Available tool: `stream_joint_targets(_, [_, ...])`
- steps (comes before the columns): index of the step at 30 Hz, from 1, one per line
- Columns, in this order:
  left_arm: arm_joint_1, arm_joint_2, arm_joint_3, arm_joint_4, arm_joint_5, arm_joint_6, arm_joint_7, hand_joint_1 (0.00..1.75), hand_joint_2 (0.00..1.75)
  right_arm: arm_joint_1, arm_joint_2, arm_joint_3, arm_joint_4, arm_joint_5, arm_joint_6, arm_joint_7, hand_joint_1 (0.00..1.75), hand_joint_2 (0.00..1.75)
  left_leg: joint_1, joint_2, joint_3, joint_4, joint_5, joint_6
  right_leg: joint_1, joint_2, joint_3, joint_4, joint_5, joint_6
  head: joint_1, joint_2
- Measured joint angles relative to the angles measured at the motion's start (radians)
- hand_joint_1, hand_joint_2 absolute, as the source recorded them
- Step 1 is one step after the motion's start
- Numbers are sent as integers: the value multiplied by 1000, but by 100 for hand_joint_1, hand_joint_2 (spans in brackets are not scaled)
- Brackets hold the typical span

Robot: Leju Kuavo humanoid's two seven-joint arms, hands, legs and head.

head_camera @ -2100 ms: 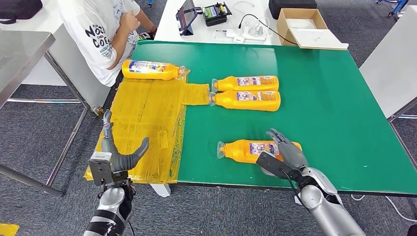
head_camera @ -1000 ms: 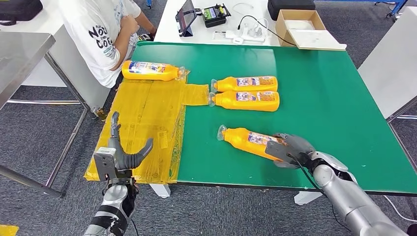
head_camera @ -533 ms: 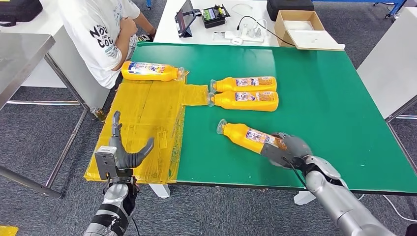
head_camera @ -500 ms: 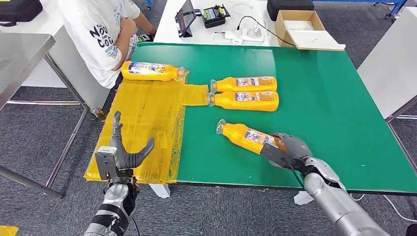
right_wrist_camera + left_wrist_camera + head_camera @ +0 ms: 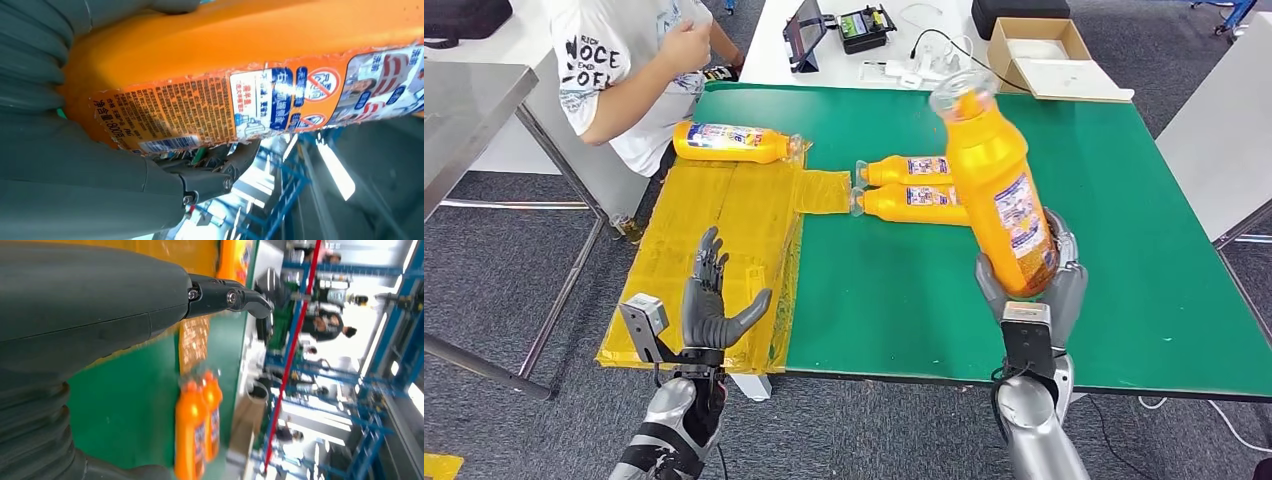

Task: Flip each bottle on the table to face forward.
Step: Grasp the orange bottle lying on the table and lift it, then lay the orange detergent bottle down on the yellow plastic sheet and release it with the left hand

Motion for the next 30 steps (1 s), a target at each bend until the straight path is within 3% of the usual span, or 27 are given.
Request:
stream_joint_targets(7, [1, 4, -34, -21, 21, -46, 9, 0, 175, 30, 33, -38, -47, -26, 9, -24, 175, 175, 1, 0, 0, 0, 0, 0, 1, 0, 0, 0, 0, 0, 0, 0])
stream_joint_targets(14, [2, 49, -104, -53, 141, -316, 56, 0, 175, 40, 57, -29, 26, -29, 164, -80, 175, 175, 1, 1, 0, 0, 0, 0, 1, 0, -1, 0, 0, 0, 0, 0])
stream_joint_targets(22, [-36, 80, -176, -21, 212, -438, 76, 0, 175, 0, 108, 137, 277, 82, 200, -98, 175, 175, 1, 1, 0, 0, 0, 0, 1, 1, -1, 1, 0, 0, 0, 0])
stream_joint_targets(30, [-66, 97, -223, 25, 203, -435, 79, 0, 175, -64, 161, 275, 440, 98, 160, -98, 175, 175, 1, 1, 0, 0, 0, 0, 1, 1, -1, 1, 0, 0, 0, 0])
